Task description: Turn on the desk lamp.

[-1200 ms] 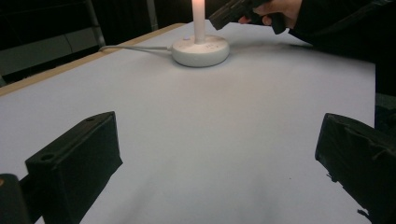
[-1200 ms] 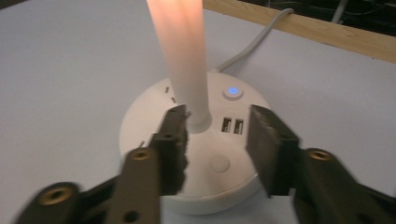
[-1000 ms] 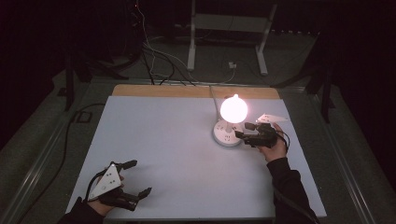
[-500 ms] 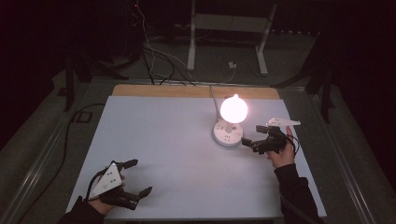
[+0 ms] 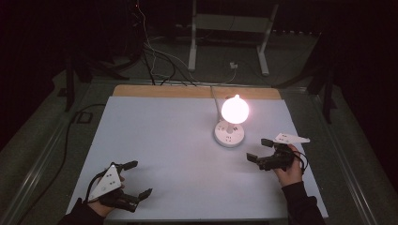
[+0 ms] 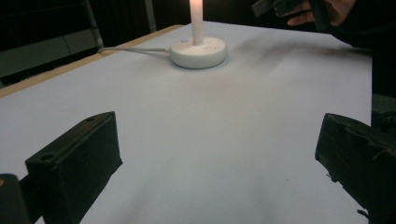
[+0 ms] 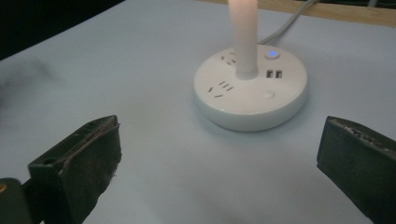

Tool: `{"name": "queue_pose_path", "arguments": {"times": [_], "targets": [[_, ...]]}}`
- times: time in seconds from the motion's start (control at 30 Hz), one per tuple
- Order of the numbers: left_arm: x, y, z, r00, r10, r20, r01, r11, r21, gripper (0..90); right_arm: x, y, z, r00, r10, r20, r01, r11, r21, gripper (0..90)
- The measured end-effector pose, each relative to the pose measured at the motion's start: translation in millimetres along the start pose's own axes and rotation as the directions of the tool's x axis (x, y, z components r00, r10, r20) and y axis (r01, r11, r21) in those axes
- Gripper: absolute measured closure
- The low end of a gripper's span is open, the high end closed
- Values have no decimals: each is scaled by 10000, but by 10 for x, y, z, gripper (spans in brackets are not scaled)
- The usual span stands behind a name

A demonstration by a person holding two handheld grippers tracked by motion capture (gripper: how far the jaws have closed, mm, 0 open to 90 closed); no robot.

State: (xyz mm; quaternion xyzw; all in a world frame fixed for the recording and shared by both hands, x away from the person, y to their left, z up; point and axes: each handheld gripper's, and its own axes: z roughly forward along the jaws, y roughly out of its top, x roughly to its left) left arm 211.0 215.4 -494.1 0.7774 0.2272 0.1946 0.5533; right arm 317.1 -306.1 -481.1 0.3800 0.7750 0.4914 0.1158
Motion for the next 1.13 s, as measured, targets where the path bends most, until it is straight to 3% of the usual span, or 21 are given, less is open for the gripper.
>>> {"name": "queue_pose_path", "arguments": {"times": [0.43, 0.57, 0.73, 1.13], "targets": [[-9, 1, 8, 10000, 63, 59, -64, 10000, 68, 5, 163, -297, -244, 9994, 196, -279, -191, 9997, 176, 0], [-6, 0, 8, 10000, 48, 76, -48, 10000, 64, 5, 223, -369, -267, 9999, 24, -97, -20, 9990, 442, 0], [-7, 2, 12, 9999, 62, 95, -63, 9999, 85, 5, 260, -440, -286, 9998, 175, -60, -169, 9965, 824, 0], [-7, 4, 15, 9999, 36, 105, -36, 10000, 65, 5, 313, -535, -310, 9999, -112, 24, 109, 9950, 992, 0]]}}
